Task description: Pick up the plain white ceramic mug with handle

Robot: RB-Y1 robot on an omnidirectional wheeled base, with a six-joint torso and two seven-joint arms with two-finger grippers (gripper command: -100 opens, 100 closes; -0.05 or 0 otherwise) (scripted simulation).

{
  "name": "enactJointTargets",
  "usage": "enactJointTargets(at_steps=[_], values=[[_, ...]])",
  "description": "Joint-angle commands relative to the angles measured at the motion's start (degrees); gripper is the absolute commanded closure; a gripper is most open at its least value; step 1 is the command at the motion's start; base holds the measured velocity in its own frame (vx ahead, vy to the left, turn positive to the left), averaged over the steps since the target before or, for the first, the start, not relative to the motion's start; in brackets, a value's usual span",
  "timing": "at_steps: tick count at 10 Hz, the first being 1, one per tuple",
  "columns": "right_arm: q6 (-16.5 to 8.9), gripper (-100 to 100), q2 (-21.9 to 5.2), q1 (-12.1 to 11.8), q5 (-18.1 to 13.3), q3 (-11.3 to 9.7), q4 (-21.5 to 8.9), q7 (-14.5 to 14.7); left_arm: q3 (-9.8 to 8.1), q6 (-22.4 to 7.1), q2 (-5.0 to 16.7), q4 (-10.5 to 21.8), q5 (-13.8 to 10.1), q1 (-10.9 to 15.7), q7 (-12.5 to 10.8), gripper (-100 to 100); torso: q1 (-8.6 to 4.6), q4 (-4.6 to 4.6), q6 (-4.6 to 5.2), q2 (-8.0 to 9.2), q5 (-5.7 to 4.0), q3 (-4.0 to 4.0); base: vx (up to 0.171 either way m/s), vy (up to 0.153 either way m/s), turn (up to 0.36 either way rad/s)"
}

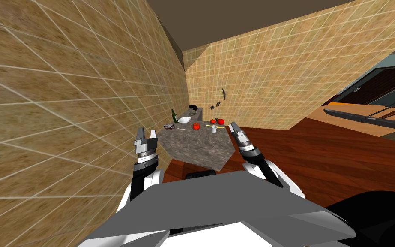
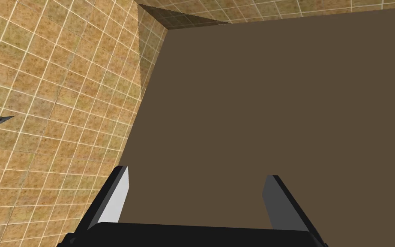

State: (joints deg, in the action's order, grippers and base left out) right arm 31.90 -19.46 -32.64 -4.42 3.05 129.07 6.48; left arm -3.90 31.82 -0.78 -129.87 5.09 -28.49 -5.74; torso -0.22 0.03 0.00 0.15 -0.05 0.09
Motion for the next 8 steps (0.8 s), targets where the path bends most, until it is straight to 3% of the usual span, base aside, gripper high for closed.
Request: enactJointTargets(at_steps=[1, 8], values=[[-0.43, -100, -1.91, -0.2, -0.47, -0.11, -0.6, -0.15, 0.0, 0.0, 0.0, 0.0, 0.0, 0.0, 0.0, 0, 0.0, 0.0, 0.0, 0.0, 0.0, 0.0, -0.031, -0.045, 0.002], [-3.09, -100, -13.9, -3.53, -3.58, -0.25, -5.48, -2.06, 0.0, 0.0, 0.0, 0.0, 0.0, 0.0, 0.0, 0, 0.08, 0.0, -0.01, -0.03, 0.01, -0.01, -0.034, -0.043, 0.019]])
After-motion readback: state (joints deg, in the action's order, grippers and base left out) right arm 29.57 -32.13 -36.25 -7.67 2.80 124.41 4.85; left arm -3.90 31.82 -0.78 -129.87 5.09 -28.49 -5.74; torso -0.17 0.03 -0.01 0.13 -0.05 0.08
